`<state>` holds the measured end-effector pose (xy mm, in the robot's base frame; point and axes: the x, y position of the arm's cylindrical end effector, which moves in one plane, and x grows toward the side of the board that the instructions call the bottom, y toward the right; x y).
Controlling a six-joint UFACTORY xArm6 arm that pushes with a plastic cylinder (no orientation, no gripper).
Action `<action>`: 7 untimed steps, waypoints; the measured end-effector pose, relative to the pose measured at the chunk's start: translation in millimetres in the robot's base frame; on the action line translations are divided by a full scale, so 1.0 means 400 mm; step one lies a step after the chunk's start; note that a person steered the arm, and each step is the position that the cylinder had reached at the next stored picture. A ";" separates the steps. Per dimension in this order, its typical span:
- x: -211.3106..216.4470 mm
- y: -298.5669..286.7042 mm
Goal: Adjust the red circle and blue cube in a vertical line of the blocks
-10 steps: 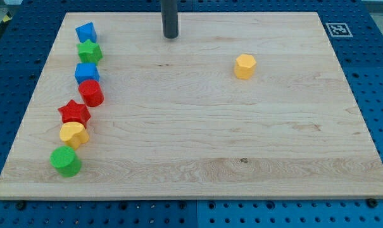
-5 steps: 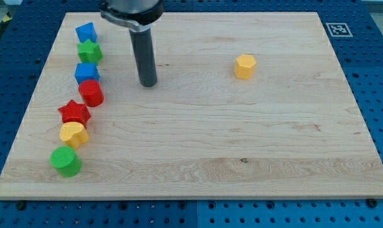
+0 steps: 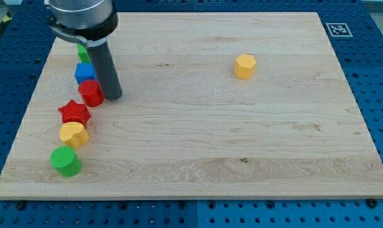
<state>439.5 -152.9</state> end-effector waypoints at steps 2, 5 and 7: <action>0.000 -0.053; 0.002 0.144; -0.005 0.146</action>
<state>437.4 -94.6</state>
